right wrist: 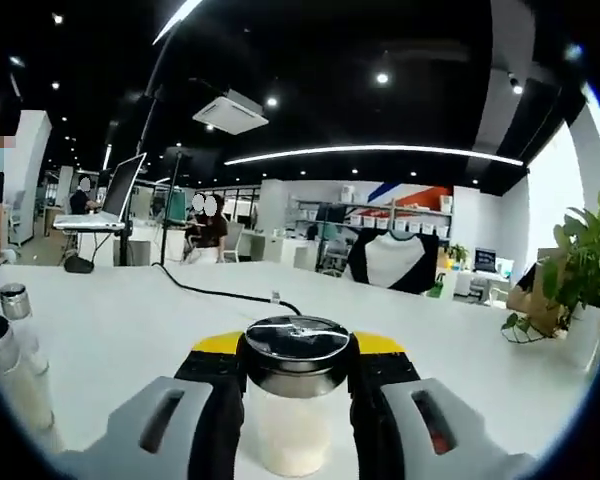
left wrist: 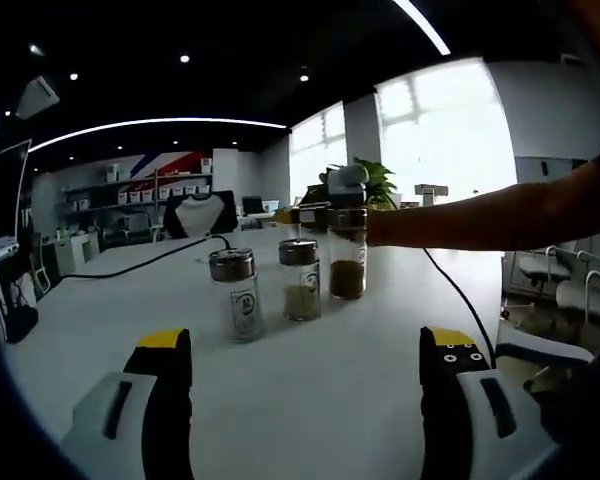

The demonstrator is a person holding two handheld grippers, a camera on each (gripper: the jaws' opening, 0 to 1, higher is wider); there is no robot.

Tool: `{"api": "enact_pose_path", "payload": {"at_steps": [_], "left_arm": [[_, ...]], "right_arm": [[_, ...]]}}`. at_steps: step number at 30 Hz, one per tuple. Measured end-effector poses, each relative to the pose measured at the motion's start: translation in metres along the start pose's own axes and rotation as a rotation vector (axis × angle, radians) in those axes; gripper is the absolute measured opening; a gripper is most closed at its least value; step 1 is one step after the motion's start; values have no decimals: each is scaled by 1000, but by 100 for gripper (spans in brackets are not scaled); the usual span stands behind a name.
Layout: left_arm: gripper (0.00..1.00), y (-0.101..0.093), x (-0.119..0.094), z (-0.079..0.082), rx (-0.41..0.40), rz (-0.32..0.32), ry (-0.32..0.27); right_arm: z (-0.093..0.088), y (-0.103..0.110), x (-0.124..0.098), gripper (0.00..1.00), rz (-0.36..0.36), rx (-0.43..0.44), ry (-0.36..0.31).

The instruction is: Rotate the seasoning bottle until the label or dispensing opening points toward the visible target arrow and the bottle remains upright within the marked orientation range

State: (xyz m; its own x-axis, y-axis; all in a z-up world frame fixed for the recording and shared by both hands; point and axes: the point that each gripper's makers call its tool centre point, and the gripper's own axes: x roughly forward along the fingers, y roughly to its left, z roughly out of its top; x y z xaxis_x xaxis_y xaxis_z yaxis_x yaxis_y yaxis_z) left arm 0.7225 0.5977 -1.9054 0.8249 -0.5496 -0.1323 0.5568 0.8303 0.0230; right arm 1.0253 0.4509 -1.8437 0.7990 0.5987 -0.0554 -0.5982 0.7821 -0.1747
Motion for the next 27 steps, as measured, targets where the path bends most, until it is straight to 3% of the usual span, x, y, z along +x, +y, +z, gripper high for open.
{"api": "enact_pose_path", "payload": {"at_steps": [10, 14, 27], "left_arm": [[100, 1, -1, 2, -1, 0, -8], [100, -1, -1, 2, -3, 0, -11], [100, -4, 1, 2, -9, -10, -15]], "right_arm": [[23, -5, -31, 37, -6, 69, -68], [24, -14, -48, 37, -34, 148, -87], [41, -10, -110, 37, -101, 95, -156]]}}
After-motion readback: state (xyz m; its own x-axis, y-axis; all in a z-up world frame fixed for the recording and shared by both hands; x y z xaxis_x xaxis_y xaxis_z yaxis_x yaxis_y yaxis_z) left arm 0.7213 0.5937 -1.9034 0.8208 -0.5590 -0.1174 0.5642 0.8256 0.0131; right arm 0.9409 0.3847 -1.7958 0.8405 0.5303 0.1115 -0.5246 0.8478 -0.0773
